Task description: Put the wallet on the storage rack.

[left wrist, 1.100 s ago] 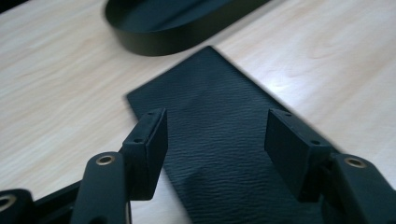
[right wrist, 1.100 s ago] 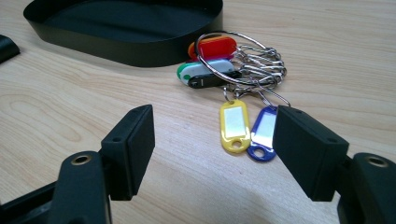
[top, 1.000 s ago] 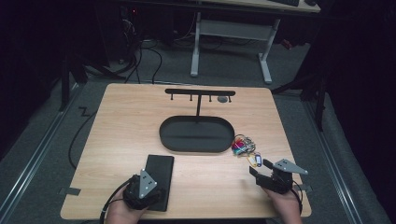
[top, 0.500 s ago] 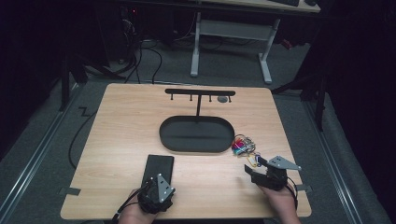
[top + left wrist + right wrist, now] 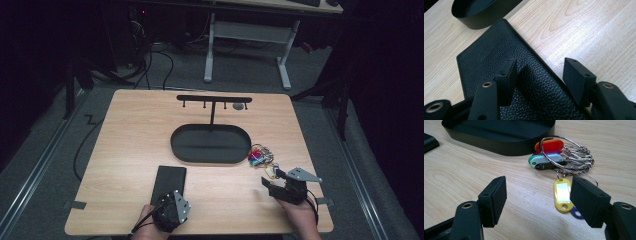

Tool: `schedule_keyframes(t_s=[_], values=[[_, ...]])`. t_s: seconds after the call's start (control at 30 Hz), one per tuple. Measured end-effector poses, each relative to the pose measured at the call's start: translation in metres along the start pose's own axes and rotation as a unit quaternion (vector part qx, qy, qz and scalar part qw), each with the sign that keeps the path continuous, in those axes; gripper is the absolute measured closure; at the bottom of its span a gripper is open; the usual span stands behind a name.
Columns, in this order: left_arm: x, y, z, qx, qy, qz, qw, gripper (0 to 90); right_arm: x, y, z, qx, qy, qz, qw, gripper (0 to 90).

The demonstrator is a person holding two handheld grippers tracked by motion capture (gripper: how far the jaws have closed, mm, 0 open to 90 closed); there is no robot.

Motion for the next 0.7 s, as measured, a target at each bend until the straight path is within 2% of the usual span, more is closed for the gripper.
schedule_keyframes(t_s=[0.13,0.17,0.2,0.33,0.5,0.57,0.6,0.7], values=[[0.002,-0.001,0.001,-0.014,0.006,-0.002,0.9999,54.8,0.001,0.0,-0.001,0.001,0.0,-0.002,1.0,30.0],[0.004,-0.001,0.003,-0.012,0.001,-0.003,0.9999,63.9,0.001,0.0,-0.001,0.0,0.0,-0.003,1.0,30.0],[0.005,-0.001,0.004,-0.012,-0.003,-0.002,0.9999,63.9,0.001,0.0,-0.001,0.0,0.0,-0.003,1.0,30.0],[0.009,-0.005,0.016,-0.006,-0.009,-0.003,0.9999,74.6,0.002,0.0,-0.001,-0.002,0.002,-0.002,1.0,30.0],[0.012,-0.008,0.024,-0.005,-0.014,-0.012,0.9998,76.8,0.002,0.0,-0.001,-0.002,0.004,-0.003,1.0,30.0],[0.014,-0.007,0.026,0.001,-0.014,-0.018,0.9997,78.7,0.002,0.0,-0.002,-0.002,0.004,-0.003,1.0,30.0],[0.017,-0.006,0.03,0.011,-0.015,-0.025,0.9995,79.2,0.002,0.0,-0.002,-0.002,0.004,-0.003,1.0,30.0],[0.02,-0.005,0.033,0.016,-0.018,-0.033,0.9992,79.8,0.002,0.0,-0.002,-0.004,0.005,-0.004,1.0,30.0]])
Point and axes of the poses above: each handheld gripper's, and its own axes: x roughly backward along the jaws, y roughly out of its top, z roughly to its left, the point moved 6 cm from there along -x, roughly forward along the jaws, and after that the axes turned 10 degrees about x, right-handed, at the moved point
